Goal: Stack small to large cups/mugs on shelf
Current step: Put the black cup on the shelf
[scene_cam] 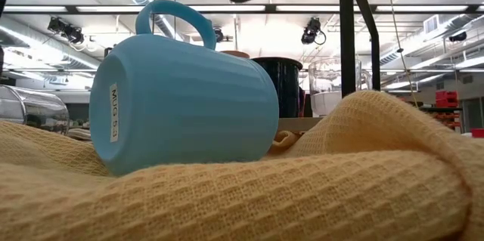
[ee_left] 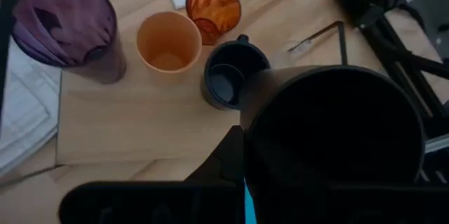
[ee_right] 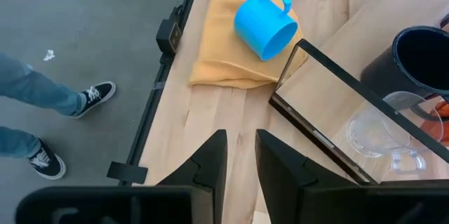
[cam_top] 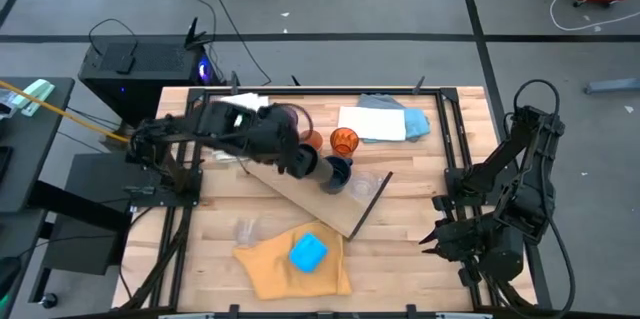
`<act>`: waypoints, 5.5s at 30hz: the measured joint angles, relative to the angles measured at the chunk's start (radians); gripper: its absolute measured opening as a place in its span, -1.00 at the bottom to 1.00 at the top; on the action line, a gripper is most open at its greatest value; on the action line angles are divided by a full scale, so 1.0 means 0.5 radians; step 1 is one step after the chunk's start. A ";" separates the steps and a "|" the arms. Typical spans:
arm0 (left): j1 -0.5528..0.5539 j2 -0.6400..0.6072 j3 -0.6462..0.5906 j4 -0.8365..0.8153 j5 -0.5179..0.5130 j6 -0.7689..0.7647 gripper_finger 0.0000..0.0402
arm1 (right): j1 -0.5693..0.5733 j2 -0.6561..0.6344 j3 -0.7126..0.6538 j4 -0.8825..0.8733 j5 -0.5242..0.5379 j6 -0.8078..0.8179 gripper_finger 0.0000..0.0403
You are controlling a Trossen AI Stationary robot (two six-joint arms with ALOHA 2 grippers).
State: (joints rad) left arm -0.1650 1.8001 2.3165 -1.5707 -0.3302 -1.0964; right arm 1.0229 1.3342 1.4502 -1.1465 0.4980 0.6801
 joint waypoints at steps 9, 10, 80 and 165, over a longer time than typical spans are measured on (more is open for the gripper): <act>0.071 0.017 -0.001 0.000 0.291 0.199 -0.96 | 0.000 0.000 0.000 -0.002 0.000 0.011 -0.59; 0.073 0.008 -0.001 0.000 0.265 0.216 -0.96 | 0.000 0.000 0.000 -0.002 0.000 0.010 -0.59; -0.182 0.949 -0.398 6.263 0.858 1.659 -0.96 | -0.067 -0.001 0.000 -0.064 -0.165 0.382 -0.59; 0.429 -1.113 -1.960 0.483 0.101 0.426 -0.96 | -1.012 0.001 0.000 0.326 -0.168 -0.003 -0.59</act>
State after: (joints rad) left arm 0.0494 1.2435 1.3365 -1.3290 -0.2797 -0.8833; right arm 0.5171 1.3346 1.4502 -0.9836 0.4141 0.6786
